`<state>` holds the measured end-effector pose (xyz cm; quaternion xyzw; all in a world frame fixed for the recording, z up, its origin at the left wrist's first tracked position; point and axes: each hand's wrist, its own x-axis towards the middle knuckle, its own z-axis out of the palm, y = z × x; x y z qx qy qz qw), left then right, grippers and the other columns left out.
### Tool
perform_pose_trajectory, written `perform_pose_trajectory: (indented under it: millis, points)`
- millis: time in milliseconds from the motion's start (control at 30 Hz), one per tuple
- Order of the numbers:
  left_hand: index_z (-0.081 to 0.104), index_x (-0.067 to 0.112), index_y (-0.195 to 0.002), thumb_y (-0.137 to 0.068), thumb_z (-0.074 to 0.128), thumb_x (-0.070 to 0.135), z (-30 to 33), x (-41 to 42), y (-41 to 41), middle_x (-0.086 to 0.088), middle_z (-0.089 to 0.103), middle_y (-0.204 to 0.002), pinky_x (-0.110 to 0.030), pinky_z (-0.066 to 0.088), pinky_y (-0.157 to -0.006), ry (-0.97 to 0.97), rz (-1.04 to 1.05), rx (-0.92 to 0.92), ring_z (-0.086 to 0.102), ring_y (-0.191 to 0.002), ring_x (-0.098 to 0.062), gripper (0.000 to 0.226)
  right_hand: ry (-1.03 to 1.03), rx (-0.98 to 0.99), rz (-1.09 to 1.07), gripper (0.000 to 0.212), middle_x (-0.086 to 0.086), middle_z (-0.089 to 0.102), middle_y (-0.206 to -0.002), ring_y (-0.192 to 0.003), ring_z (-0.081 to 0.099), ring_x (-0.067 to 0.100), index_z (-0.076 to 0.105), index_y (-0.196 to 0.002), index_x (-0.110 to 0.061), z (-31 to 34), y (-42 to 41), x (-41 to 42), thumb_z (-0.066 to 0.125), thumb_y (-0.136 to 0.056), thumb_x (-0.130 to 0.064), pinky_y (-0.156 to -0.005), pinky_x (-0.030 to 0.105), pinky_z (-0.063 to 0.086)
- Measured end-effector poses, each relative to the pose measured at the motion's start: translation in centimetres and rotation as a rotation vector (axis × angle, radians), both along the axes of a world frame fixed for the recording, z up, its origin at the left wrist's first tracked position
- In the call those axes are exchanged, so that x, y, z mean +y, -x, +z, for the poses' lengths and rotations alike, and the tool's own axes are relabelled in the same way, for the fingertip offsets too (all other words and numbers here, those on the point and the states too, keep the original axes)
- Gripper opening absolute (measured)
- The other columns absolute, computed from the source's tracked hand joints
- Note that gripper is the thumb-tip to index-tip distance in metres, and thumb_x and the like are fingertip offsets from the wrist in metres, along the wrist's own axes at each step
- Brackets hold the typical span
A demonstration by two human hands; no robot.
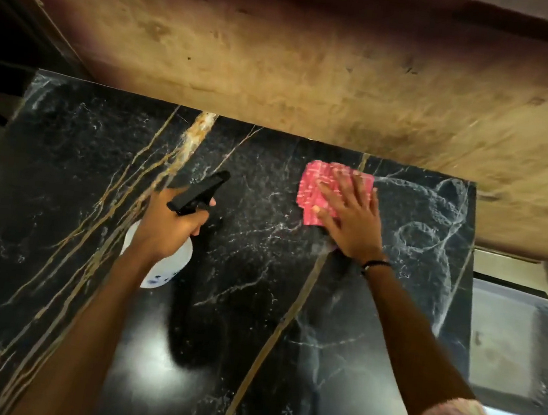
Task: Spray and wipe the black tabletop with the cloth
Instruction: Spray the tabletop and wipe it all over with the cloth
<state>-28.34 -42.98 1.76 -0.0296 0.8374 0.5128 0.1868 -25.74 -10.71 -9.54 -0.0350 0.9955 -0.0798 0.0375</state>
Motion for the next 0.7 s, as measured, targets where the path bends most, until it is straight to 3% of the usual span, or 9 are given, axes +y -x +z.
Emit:
perform_pose_trajectory:
  millis: [167, 267, 433, 500, 567, 700]
  points:
    - [0.067, 0.002, -0.089, -0.08, 0.055, -0.011, -0.1, 3.3, -2.5, -0.011, 0.051, -0.053, -0.01, 0.035, -0.042, 0.002, -0.051, -0.055, 0.044, -0.035, -0.005, 0.019, 0.036, -0.101, -0.299, 0.06, 0.001, 0.006, -0.161, -0.147, -0.001, 0.034, 0.017, -0.148, -0.042, 0.7, 5.7, 2.5, 0.024, -0.093, -0.065, -0.115, 0.063, -0.002]
    - [0.067, 0.0, -0.091, -0.079, 0.055, -0.013, -0.2, 5.3, -3.4, -0.009, 0.05, -0.05, -0.012, 0.036, -0.044, -0.051, -0.045, -0.06, 0.042, -0.036, -0.005, 0.022, 0.001, -0.132, -0.221, 0.056, 0.0, -0.003, -0.161, -0.146, -0.009, 0.035, 0.01, -0.149, -0.044, 1.1, 8.0, -0.7, 0.024, -0.097, -0.06, -0.11, 0.064, -0.012]
    - [0.069, 0.004, -0.09, -0.075, 0.055, -0.01, -0.5, 8.0, -3.7, -0.014, 0.05, -0.051, -0.013, 0.036, -0.044, -0.102, -0.02, -0.039, 0.043, -0.039, -0.008, 0.025, 0.009, -0.032, 0.097, 0.054, -0.002, 0.016, -0.16, -0.147, 0.005, 0.031, 0.027, -0.147, -0.041, 0.3, 2.0, -4.1, 0.025, -0.096, -0.058, -0.113, 0.065, 0.008]
    - [0.07, 0.007, -0.09, -0.077, 0.055, -0.008, -0.5, 8.6, -4.0, -0.013, 0.05, -0.051, -0.013, 0.036, -0.043, -0.127, -0.006, -0.052, 0.044, -0.04, -0.009, 0.025, -0.001, 0.001, 0.173, 0.055, -0.002, 0.02, -0.159, -0.147, 0.006, 0.029, 0.029, -0.146, -0.039, 0.0, -1.1, -2.1, 0.027, -0.095, -0.059, -0.115, 0.062, 0.008]
    - [0.07, 0.006, -0.093, -0.079, 0.056, -0.006, -0.5, 9.0, -4.4, -0.011, 0.05, -0.05, -0.013, 0.036, -0.043, -0.155, 0.001, -0.067, 0.045, -0.04, -0.009, 0.023, -0.015, 0.019, 0.151, 0.055, -0.004, 0.015, -0.159, -0.147, 0.006, 0.028, 0.025, -0.147, -0.04, -0.1, -3.4, 1.6, 0.026, -0.095, -0.06, -0.115, 0.06, 0.007]
    - [0.068, 0.0, -0.093, -0.08, 0.055, -0.011, -0.2, 9.6, -5.8, -0.011, 0.049, -0.05, -0.012, 0.037, -0.044, -0.155, -0.025, -0.076, 0.043, -0.038, -0.007, 0.022, 0.005, -0.034, -0.104, 0.057, -0.001, 0.014, -0.16, -0.147, 0.006, 0.033, 0.029, -0.146, -0.039, 0.5, -2.2, 6.1, 0.027, -0.093, -0.06, -0.114, 0.064, 0.008]
